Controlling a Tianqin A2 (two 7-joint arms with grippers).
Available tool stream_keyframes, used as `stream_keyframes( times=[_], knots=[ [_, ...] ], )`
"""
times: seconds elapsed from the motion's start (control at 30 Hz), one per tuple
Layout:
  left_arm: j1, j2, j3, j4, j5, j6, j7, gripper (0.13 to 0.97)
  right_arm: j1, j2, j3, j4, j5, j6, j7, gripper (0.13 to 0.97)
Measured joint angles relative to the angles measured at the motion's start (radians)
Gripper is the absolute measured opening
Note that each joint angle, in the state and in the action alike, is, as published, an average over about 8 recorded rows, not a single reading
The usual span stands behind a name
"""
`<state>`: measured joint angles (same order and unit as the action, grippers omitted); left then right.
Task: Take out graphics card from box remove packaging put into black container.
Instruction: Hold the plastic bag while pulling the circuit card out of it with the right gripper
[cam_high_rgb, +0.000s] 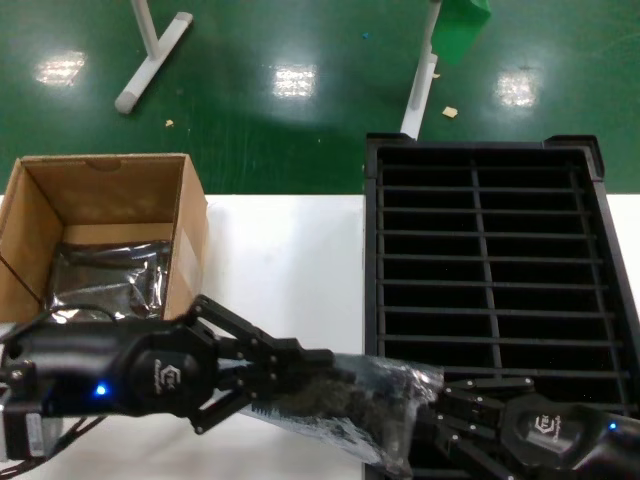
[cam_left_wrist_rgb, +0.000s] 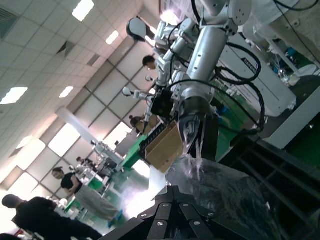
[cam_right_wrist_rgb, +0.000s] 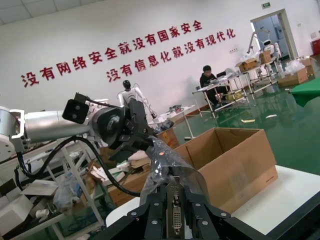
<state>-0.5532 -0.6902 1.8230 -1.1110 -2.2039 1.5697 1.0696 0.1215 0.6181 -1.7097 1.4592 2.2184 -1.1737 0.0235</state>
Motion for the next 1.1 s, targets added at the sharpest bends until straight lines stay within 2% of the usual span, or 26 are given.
stream_keyframes(
  times=[0.27,0.6,1.1],
  knots=[
    [-0.039,-0.049,0.039,0.053,-0.047,0.000,0.027,0.142,-0.002,0.006,0.003,0.004,0.000,0.004,0.004,0.202],
    [-0.060,-0.128,0.099,0.111,-0.145,0.000,0.079,0.142,-0.004,0.018,0.012,0.020,0.001,0.015,0.015,0.202],
    [-0.071,-0.236,0.254,0.187,-0.313,0.000,0.190,0.142,-0.061,0.103,0.076,0.139,0.007,0.056,0.059,0.202]
  ],
)
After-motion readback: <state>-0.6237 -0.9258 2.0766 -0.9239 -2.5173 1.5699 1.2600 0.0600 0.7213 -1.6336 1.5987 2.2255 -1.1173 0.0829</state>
